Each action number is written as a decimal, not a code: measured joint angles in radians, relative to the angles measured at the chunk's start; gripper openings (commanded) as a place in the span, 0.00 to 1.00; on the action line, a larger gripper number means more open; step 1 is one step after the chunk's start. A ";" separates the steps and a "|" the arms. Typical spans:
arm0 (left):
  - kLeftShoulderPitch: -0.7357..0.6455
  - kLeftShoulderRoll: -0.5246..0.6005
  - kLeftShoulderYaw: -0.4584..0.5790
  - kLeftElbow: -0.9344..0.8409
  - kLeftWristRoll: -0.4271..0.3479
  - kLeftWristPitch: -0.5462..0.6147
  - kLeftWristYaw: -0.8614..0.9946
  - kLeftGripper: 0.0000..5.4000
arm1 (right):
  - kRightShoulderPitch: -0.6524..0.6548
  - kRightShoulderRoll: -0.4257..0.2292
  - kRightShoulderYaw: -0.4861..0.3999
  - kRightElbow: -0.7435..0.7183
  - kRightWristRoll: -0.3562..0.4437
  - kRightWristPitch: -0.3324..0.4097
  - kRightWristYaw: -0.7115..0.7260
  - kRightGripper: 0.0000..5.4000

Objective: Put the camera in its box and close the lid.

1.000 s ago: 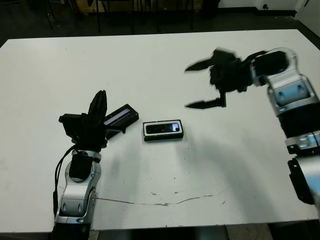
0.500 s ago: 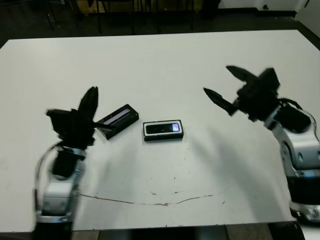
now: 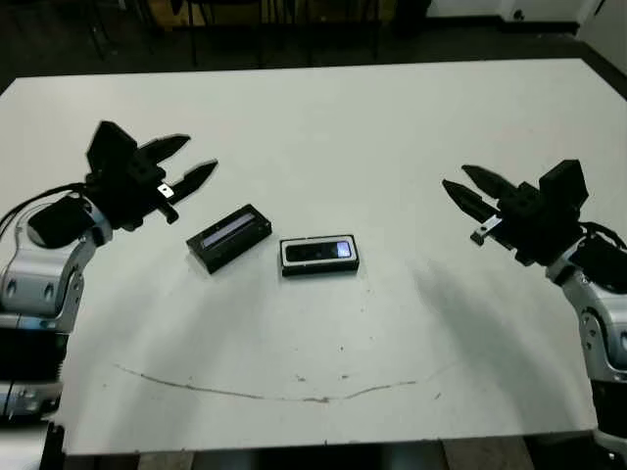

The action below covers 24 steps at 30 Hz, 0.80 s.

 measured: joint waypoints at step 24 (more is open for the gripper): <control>-0.014 -0.052 0.016 0.183 -0.107 0.235 -0.111 0.99 | 0.000 -0.020 0.008 -0.022 0.040 0.074 -0.033 0.00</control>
